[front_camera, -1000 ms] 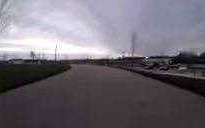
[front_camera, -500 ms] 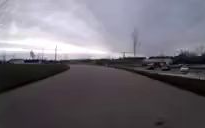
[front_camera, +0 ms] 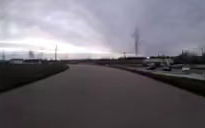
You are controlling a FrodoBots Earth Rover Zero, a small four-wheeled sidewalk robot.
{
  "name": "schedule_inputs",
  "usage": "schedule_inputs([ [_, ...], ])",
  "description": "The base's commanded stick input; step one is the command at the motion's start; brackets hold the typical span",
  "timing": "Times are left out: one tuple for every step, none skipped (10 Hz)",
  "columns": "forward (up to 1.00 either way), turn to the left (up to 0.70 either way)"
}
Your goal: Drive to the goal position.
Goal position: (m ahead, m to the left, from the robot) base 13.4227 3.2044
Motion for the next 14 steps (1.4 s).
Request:
schedule_inputs([
  [1.00,0.00],
  [1.00,0.00],
  [1.00,0.00],
  [1.00,0.00],
  [1.00,0.00],
  [1.00,0.00],
  [1.00,0.00],
  [1.00,0.00],
  [1.00,0.00],
  [1.00,0.00],
  [1.00,0.00],
  [1.00,0.00],
  [1.00,0.00],
  [1.00,0.00],
])
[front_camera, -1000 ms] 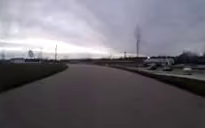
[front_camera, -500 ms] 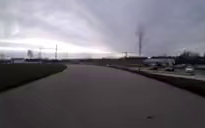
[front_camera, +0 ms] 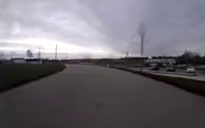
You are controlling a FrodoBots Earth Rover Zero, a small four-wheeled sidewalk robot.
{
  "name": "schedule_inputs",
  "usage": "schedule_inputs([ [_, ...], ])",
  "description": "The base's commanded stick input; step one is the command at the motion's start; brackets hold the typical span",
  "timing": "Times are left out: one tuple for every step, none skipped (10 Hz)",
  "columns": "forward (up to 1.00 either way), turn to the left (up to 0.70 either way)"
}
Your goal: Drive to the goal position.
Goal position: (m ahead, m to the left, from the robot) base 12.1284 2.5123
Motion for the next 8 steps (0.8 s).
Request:
schedule_inputs([
  [1.00,0.00],
  [1.00,0.00],
  [1.00,0.00],
  [1.00,0.00],
  [1.00,0.00],
  [1.00,0.00],
  [1.00,0.00],
  [1.00,0.00],
])
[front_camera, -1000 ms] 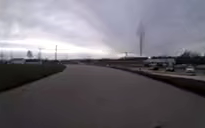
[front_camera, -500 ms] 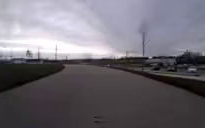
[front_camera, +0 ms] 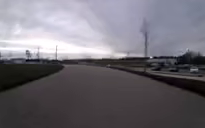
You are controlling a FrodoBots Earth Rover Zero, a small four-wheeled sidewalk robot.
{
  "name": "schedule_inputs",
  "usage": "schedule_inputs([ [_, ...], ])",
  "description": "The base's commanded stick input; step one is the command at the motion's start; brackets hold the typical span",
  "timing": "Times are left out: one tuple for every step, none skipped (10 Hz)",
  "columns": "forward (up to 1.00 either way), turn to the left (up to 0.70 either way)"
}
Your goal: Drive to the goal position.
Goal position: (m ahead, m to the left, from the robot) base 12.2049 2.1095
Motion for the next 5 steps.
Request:
schedule_inputs([
  [1.00,0.00],
  [1.00,0.00],
  [1.00,0.00],
  [1.00,0.00],
  [1.00,0.00],
])
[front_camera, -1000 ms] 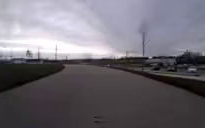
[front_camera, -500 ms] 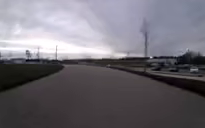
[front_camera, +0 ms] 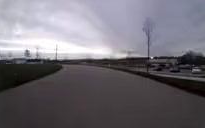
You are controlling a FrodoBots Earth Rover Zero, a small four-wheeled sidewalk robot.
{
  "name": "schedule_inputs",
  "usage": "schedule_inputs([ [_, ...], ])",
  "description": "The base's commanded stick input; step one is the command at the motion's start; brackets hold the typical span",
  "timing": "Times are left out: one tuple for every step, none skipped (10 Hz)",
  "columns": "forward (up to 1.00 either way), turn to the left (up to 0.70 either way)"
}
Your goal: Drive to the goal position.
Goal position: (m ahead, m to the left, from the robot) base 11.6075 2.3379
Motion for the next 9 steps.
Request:
schedule_inputs([
  [1.00,0.00],
  [1.00,0.00],
  [1.00,0.00],
  [1.00,0.00],
  [1.00,0.00],
  [1.00,0.00],
  [1.00,0.00],
  [1.00,0.00],
  [1.00,0.00],
])
